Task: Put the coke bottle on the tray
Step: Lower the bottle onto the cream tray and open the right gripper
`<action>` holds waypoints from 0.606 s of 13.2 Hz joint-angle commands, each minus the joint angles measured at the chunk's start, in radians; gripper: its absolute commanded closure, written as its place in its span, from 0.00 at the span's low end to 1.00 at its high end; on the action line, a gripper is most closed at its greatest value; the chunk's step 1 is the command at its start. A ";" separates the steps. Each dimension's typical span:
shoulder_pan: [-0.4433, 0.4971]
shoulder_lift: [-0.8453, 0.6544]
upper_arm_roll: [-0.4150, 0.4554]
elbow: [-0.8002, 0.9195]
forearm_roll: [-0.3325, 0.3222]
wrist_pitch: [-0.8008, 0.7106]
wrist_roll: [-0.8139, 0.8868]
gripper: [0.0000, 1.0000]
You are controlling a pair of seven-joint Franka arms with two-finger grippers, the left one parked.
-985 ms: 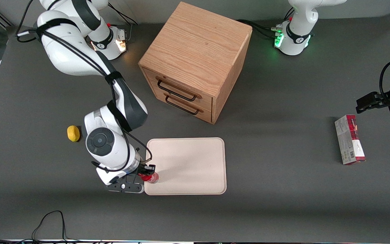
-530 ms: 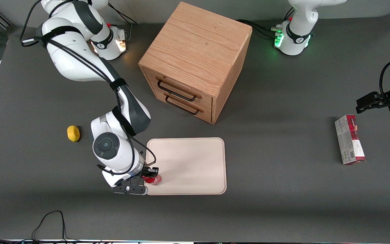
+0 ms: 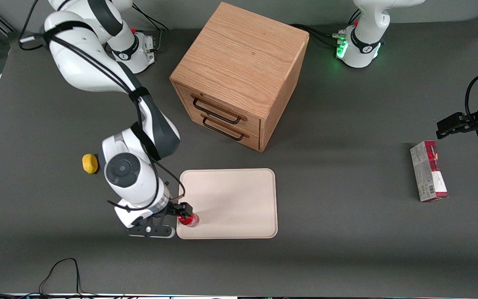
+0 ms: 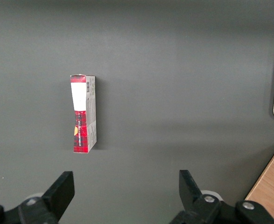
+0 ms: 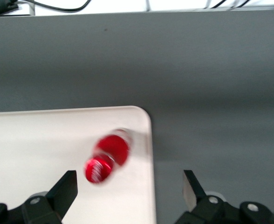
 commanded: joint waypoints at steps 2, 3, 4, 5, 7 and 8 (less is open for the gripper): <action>-0.011 -0.420 -0.179 -0.429 0.169 -0.032 -0.215 0.00; -0.014 -0.512 -0.226 -0.509 0.209 -0.065 -0.306 0.00; -0.014 -0.597 -0.281 -0.581 0.221 -0.096 -0.369 0.00; -0.014 -0.670 -0.326 -0.647 0.224 -0.110 -0.394 0.00; -0.022 -0.777 -0.378 -0.733 0.224 -0.122 -0.423 0.00; -0.034 -0.798 -0.382 -0.745 0.224 -0.136 -0.434 0.00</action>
